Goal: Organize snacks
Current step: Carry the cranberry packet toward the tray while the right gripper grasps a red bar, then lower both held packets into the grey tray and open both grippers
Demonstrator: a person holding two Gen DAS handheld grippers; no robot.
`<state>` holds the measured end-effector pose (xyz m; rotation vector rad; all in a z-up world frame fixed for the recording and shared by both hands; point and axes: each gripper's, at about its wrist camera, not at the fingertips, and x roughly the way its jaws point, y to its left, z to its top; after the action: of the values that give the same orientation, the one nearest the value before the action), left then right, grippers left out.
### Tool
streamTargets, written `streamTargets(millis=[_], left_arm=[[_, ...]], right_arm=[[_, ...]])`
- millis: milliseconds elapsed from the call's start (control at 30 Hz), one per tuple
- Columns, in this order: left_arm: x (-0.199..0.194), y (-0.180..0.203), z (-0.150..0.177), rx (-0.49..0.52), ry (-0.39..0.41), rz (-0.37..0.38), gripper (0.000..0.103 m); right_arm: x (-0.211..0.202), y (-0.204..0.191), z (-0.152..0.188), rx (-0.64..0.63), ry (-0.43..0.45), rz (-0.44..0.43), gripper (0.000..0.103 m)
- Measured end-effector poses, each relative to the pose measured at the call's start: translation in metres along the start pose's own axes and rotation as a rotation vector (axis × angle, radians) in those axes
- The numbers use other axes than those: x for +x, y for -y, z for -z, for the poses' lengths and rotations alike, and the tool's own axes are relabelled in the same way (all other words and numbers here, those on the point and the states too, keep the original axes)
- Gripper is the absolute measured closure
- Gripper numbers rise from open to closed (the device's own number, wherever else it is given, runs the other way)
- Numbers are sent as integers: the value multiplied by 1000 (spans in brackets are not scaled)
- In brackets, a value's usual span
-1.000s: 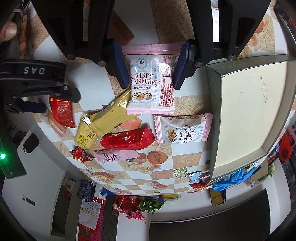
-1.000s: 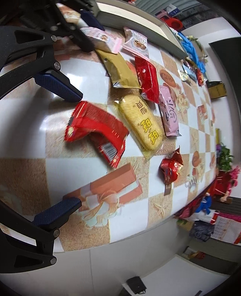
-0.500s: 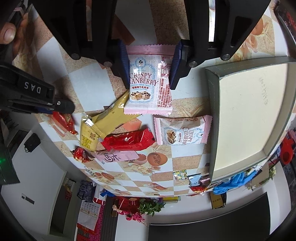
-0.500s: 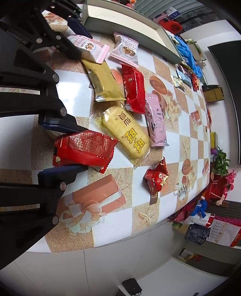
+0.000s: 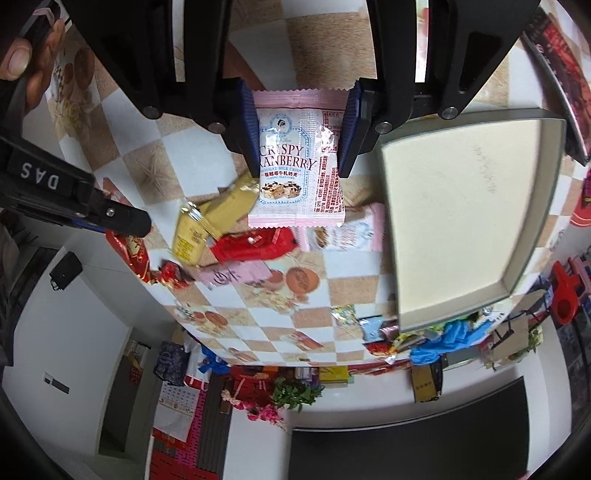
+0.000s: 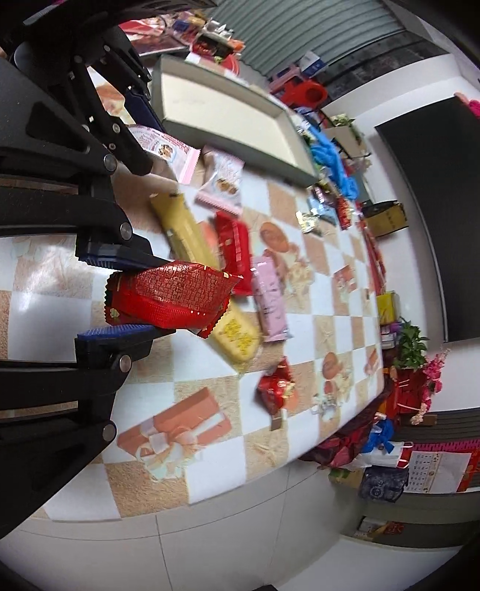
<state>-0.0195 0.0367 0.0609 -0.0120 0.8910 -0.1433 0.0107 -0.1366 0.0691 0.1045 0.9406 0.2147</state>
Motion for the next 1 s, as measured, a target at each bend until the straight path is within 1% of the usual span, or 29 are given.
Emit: streamTargets(millis=[133, 233, 300, 467, 767, 1000], left_arm=[[-2, -22, -10, -49, -2, -42, 61], [-5, -39, -15, -82, -3, -70, 61], [-6, -49, -18, -96, -3, -90, 61], [-7, -79, -24, -144, -2, -136, 61], [-12, -120, -18, -212, -11, -196, 61], [-8, -138, -13, -256, -32, -192, 61]], right_arm=[[-4, -10, -16, -14, 10, -52, 77], [-8, -25, -27, -44, 28, -84, 77], [-9, -40, -34, -72, 35, -117, 77], [-5, -82, -45, -162, 36, -158, 77], [22, -136, -50, -233, -21, -236, 77], [39, -159, -47, -249, -60, -260, 77]])
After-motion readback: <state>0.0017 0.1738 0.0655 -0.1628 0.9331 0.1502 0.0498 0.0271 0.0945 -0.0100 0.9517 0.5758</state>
